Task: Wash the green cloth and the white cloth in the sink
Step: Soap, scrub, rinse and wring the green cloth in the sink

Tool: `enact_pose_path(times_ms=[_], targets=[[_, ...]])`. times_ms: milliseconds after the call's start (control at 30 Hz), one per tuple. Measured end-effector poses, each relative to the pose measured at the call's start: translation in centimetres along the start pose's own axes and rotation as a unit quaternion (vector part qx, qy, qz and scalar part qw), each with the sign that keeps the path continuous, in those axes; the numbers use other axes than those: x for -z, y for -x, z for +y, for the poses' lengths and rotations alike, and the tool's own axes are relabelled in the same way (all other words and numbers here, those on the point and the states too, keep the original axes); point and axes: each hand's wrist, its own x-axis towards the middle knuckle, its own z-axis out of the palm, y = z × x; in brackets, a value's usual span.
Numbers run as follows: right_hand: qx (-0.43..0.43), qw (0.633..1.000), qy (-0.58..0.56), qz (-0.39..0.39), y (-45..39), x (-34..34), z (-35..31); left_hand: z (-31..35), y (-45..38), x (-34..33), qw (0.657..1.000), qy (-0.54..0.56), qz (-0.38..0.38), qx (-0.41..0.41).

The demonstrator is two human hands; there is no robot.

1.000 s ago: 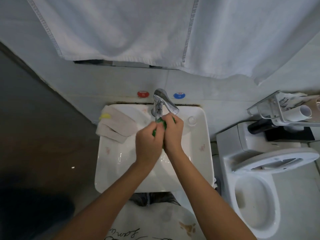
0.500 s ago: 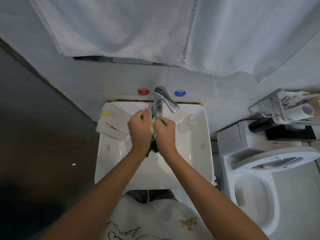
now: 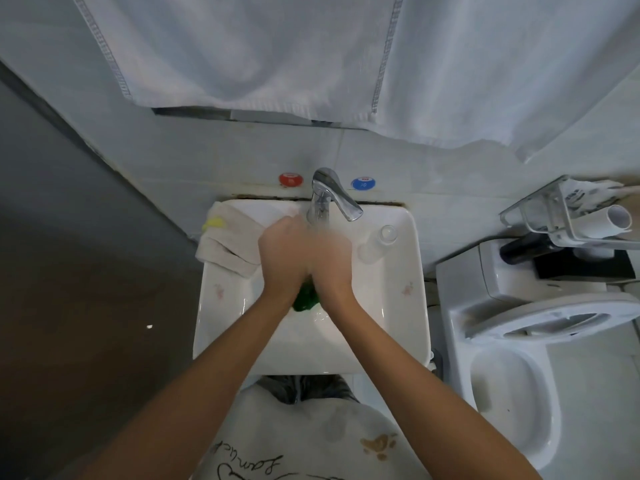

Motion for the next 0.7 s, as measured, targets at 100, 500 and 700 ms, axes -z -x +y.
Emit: enact_pose_path(times_ms=[100, 500, 700], targets=[[0.011, 1.000, 0.002, -0.011, -0.3, 0.5, -0.5, 0.2, 0.6, -0.2, 1.000, 0.005, 0.003, -0.008], [0.003, 1.000, -0.009, 0.015, -1.6, 0.8, -0.9, 1.4, 2.3, -0.9, 1.000, 0.012, -0.004, -0.020], [0.093, 0.995, 0.027, -0.033, -0.4, 1.2, 0.0, 1.0, 0.7, -0.5, 0.999, 0.039, -0.003, 0.007]])
